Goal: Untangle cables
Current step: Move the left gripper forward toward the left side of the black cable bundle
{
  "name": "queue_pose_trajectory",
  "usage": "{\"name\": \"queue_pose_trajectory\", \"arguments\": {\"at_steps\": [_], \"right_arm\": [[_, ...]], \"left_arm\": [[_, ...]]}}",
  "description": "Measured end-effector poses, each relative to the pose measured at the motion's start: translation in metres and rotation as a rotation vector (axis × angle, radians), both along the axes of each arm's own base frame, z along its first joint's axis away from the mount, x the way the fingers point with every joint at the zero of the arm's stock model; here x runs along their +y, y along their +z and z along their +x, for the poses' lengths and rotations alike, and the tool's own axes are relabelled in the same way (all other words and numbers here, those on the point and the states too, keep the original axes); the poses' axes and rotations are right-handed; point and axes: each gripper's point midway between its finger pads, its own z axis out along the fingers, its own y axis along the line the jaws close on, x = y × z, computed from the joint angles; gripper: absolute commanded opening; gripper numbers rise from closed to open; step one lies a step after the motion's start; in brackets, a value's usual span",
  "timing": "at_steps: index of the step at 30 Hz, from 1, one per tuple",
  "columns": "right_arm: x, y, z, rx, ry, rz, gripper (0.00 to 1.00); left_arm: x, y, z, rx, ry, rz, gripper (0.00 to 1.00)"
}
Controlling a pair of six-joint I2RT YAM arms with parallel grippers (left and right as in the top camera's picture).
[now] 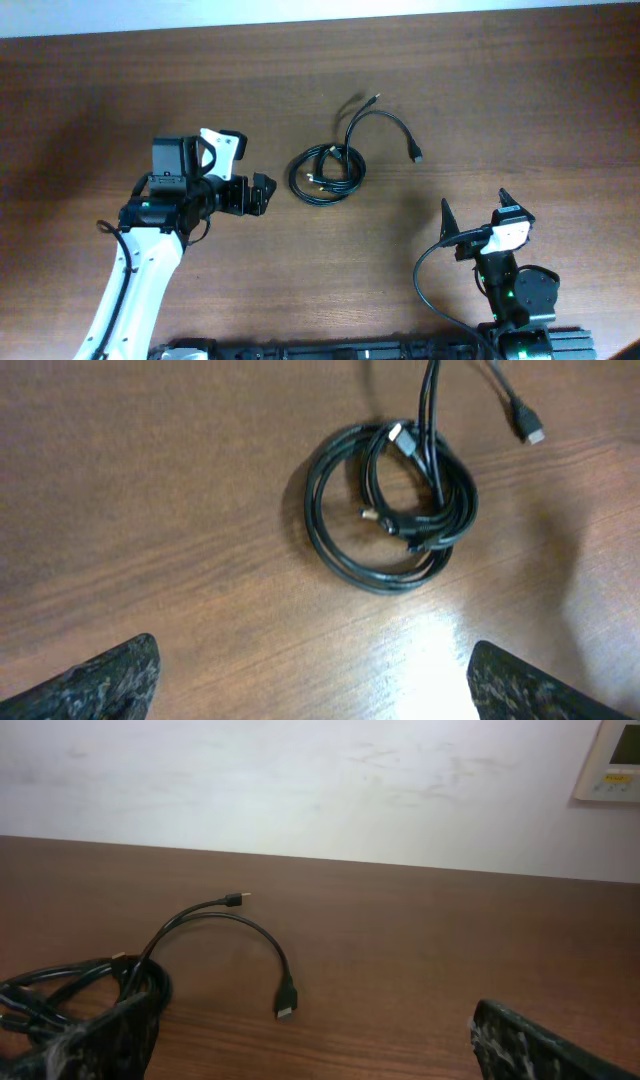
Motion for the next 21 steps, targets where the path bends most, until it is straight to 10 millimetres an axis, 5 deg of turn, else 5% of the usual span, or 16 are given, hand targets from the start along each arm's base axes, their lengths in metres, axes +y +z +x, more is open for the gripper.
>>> {"name": "queue_pose_trajectory", "arguments": {"at_steps": [11,21], "right_arm": [[0.001,0.0,0.0,0.001,0.003,0.005,0.98],[-0.006,-0.004,-0.002,0.054,-0.041,0.07,0.98]], "left_arm": [[-0.002,0.02,0.026,-0.115,0.044,-0.042,0.99],[-0.008,0.008,0.028,-0.101,0.099,0.058,0.99]]}}
